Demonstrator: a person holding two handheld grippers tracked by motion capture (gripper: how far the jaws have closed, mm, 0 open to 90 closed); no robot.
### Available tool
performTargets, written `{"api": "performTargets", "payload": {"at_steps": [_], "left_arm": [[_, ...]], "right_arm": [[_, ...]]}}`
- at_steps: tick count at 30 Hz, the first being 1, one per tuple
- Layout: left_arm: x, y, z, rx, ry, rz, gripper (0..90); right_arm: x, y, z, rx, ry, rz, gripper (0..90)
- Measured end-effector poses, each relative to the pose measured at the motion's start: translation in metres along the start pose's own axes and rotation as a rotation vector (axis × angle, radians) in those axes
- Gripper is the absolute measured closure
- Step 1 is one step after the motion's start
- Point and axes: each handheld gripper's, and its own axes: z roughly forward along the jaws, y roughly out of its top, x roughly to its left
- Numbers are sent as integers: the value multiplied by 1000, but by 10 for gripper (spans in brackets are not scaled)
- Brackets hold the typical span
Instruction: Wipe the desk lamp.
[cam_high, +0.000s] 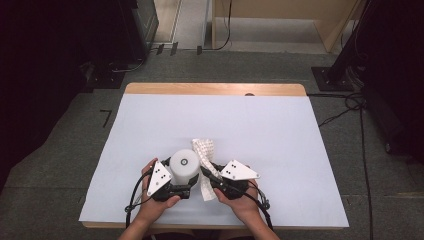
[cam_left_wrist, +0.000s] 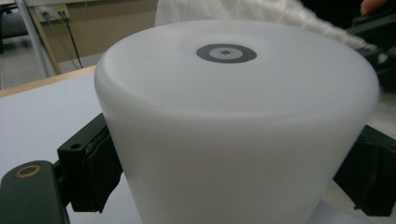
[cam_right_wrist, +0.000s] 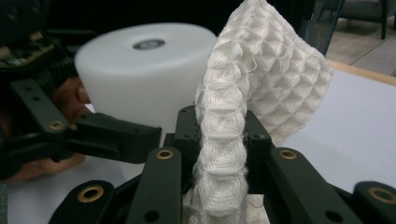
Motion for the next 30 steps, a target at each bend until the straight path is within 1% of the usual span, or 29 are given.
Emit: {"api": "performTargets", "payload": {"at_steps": [3, 5, 6, 7, 9, 10, 11, 12, 13, 14, 15, 16, 17, 18, 19, 21, 22, 23, 25, 26, 27, 28, 29, 30], "left_arm": [[3, -4, 3, 18, 8, 7, 86], [4, -8, 5, 29, 23, 0, 86], [4, -9, 5, 36, 25, 3, 85], [5, -10, 5, 31, 27, -13, 85], [6, -10, 5, 32, 29, -19, 84], [5, -10, 5, 28, 47, -21, 57], [4, -10, 3, 13, 80, -28, 57], [2, -9, -1, -14, 108, -74, 40], [2, -9, -1, -14, 108, -74, 32], [-2, -8, -2, -4, 143, -79, 25], [-5, -8, -1, -4, 160, -73, 25], [-16, -7, 2, 14, 217, -46, 25], [-16, -7, 2, 14, 217, -46, 25], [-25, -6, 8, 51, 276, -42, 25], [-25, -6, 8, 51, 276, -42, 25], [-28, -6, 13, 74, 301, -66, 26], [-28, -6, 13, 80, 308, -71, 74], [-28, -6, 13, 75, 312, -68, 74], [-23, -5, 11, 68, 274, -84, 82], [-16, -4, 8, 64, 231, -98, 86], [-16, -4, 8, 64, 231, -98, 86], [-7, -2, 4, 28, 164, -115, 87], [-7, -2, 4, 28, 164, -115, 87], [1, 1, -3, -21, 80, -122, 87]], "right_arm": [[-2, -1, 1, 5, -7, -4, 739], [-6, -5, 3, 21, -26, 13, 739], [-9, -8, 3, 31, -38, 31, 740], [-11, -9, 4, 35, -49, 38, 740], [-13, -10, 3, 37, -57, 44, 740], [-17, -11, 3, 35, -69, 55, 741], [-17, -11, 3, 35, -69, 55, 741], [-20, -12, 2, 35, -76, 67, 740], [-20, -12, 2, 35, -76, 67, 740], [-21, -13, 2, 37, -77, 74, 740], [-23, -13, 2, 35, -84, 77, 740], [-24, -14, 3, 38, -86, 84, 740], [-24, -14, 3, 38, -86, 84, 740], [-23, -16, 4, 47, -84, 94, 740], [-23, -16, 4, 47, -84, 94, 740], [-22, -17, 6, 51, -79, 90, 740], [-19, -19, 9, 62, -69, 85, 740], [-19, -19, 9, 62, -69, 85, 740], [-15, -20, 12, 71, -56, 83, 740], [-12, -21, 14, 82, -46, 75, 739], [-12, -21, 14, 82, -46, 75, 739], [-11, -22, 16, 92, -36, 71, 740], [-11, -22, 16, 92, -36, 71, 740], [-10, -23, 18, 105, -25, 67, 740]]}}
